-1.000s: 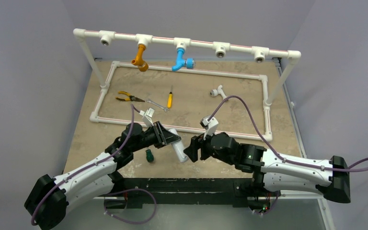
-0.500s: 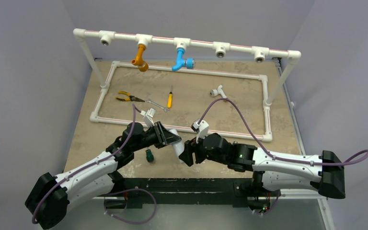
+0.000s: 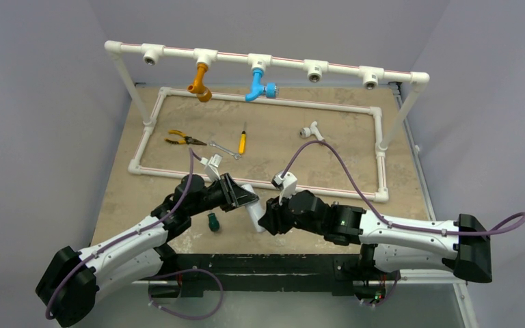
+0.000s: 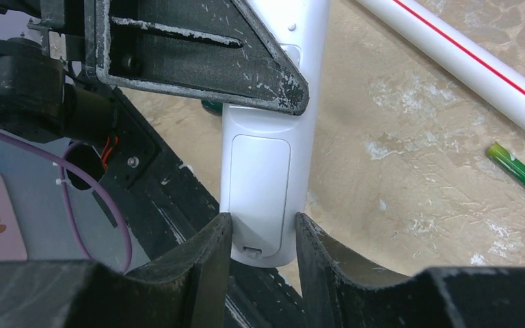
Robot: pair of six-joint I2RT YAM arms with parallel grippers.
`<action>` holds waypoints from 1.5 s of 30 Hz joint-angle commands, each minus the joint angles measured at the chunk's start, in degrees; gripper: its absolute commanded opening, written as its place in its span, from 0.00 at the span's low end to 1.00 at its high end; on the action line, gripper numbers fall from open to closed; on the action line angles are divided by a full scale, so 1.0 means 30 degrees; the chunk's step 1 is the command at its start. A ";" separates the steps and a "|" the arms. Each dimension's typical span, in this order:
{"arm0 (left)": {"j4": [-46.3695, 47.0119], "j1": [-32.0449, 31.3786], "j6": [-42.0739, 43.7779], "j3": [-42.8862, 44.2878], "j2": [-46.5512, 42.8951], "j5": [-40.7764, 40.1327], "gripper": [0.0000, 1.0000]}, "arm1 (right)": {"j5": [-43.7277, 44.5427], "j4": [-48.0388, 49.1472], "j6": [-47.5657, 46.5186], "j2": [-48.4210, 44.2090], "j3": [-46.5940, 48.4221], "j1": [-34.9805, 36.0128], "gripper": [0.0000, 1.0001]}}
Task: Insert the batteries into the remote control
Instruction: Remove the battery cover from the remote control.
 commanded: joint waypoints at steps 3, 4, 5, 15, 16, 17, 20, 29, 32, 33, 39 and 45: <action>0.0865 -0.0045 0.0268 0.0642 -0.0389 0.0286 0.00 | 0.0834 -0.0193 -0.0505 0.0016 0.0862 0.0063 0.33; 0.0887 -0.0032 0.0242 0.0621 -0.0392 0.0250 0.00 | 0.0846 -0.0260 -0.0535 0.0018 0.0888 0.0063 0.32; 0.0915 -0.0030 0.0239 0.0615 -0.0377 0.0241 0.00 | 0.0895 -0.0323 -0.0571 -0.0011 0.0895 0.0067 0.32; 0.1041 -0.0048 0.0238 0.0594 -0.0189 0.0290 0.00 | 0.1529 -0.0957 -0.0914 -0.0537 0.0894 0.0063 0.26; 0.1066 -0.0032 0.0213 0.0571 -0.0180 0.0287 0.00 | 0.1566 -0.1014 -0.0963 -0.0634 0.0895 0.0063 0.26; 0.1070 -0.0030 0.0210 0.0575 -0.0190 0.0279 0.00 | 0.1625 -0.1058 -0.1042 -0.0697 0.0892 0.0063 0.26; 0.1099 -0.0049 0.0209 0.0569 -0.0214 0.0357 0.00 | 0.1462 -0.1030 -0.1869 -0.1158 0.0918 0.0063 0.29; 0.1633 -0.0030 0.0429 0.0372 -0.0460 0.1175 0.00 | -0.2821 0.0550 -1.2115 -0.3321 0.0246 0.0063 0.57; 0.2122 -0.0030 0.0430 0.0317 -0.0379 0.1583 0.00 | -0.5139 0.0612 -1.5976 -0.3890 -0.0416 0.0063 0.59; 0.2300 -0.0056 0.0442 0.0295 -0.0350 0.1737 0.00 | -0.5767 0.0464 -1.7128 -0.4074 -0.0587 0.0063 0.61; 0.3476 -0.0045 0.0499 0.0286 0.0088 0.2762 0.00 | -0.7523 -0.0460 -2.0798 -0.5024 -0.0732 0.0078 0.62; 0.4786 -0.0052 0.0156 0.0259 0.0806 0.3444 0.00 | -0.8002 -0.0537 -2.2762 -0.4541 -0.0695 0.0063 0.44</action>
